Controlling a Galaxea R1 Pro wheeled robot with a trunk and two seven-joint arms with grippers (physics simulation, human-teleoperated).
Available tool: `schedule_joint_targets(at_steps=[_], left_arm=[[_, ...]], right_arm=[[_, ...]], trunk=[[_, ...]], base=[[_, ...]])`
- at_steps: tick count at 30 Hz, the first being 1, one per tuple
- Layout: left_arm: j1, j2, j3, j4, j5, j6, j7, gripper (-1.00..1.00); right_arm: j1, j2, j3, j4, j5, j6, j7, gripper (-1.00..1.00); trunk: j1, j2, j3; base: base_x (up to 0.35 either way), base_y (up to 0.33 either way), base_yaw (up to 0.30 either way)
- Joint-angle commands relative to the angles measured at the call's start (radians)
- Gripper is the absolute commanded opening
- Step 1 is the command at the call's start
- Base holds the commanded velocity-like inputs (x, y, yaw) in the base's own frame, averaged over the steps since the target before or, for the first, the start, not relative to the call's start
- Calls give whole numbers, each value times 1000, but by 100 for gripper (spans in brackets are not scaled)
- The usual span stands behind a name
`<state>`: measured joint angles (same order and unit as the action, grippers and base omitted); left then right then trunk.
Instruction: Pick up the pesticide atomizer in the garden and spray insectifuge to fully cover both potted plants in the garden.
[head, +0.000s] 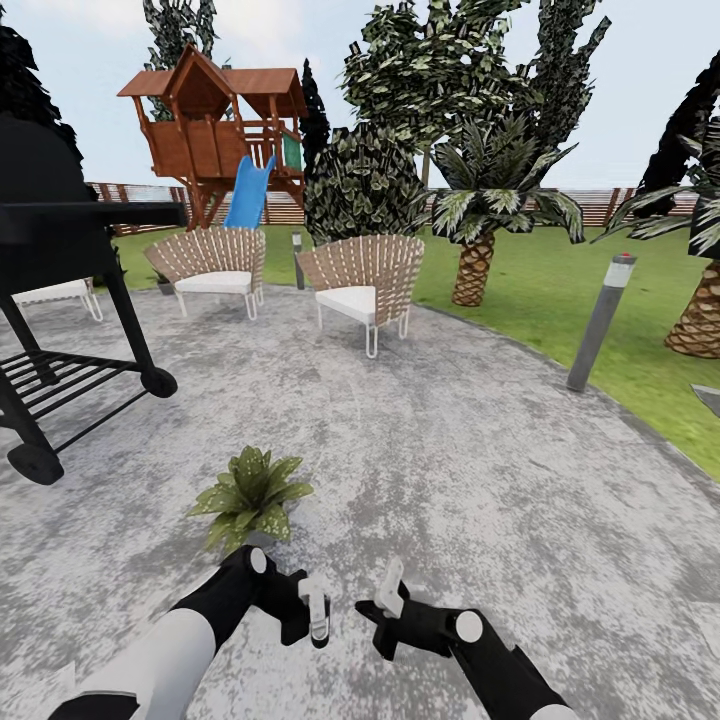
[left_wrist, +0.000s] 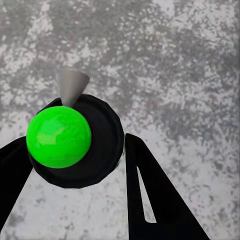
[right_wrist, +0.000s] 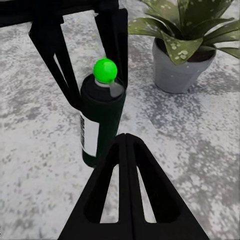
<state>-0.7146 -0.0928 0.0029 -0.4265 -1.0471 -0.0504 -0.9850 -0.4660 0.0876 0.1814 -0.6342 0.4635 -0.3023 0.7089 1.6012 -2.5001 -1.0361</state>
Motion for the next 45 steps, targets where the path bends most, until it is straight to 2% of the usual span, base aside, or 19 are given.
schedule_joint_targets(at_steps=[1, 6, 13, 24, 33, 45], left_arm=[[0, 0, 1, -1, -7, -6, -3, -100], [0, -1, 0, -1, -5, -10, -4, -100], [0, -9, -19, 4, -3, -22, -14, -100], [0, -38, -21, 11, -2, -50, -37, -100], [0, -43, -21, 7, 4, -52, -73, -100], [-1, -57, -20, -4, 10, -51, -74, -100]], right_arm=[[0, 3, -1, -1, 11, -6, 0, -100], [0, 7, -1, 0, 12, -6, -1, -100], [0, 7, 0, 0, 12, -6, -1, -100], [0, 6, -1, 1, 12, -6, -2, -100], [0, 6, -2, 1, 14, -6, -2, -100], [0, 6, -2, 1, 14, -6, -2, -100]], trunk=[[0, 0, -1], [0, 0, -1], [0, 0, -1], [0, 0, -1], [0, 0, -1], [0, 0, -1]], base=[[0, 0, 0], [0, 0, 0], [0, 0, 0], [0, 0, 0], [0, 0, 0], [0, 0, 0]])
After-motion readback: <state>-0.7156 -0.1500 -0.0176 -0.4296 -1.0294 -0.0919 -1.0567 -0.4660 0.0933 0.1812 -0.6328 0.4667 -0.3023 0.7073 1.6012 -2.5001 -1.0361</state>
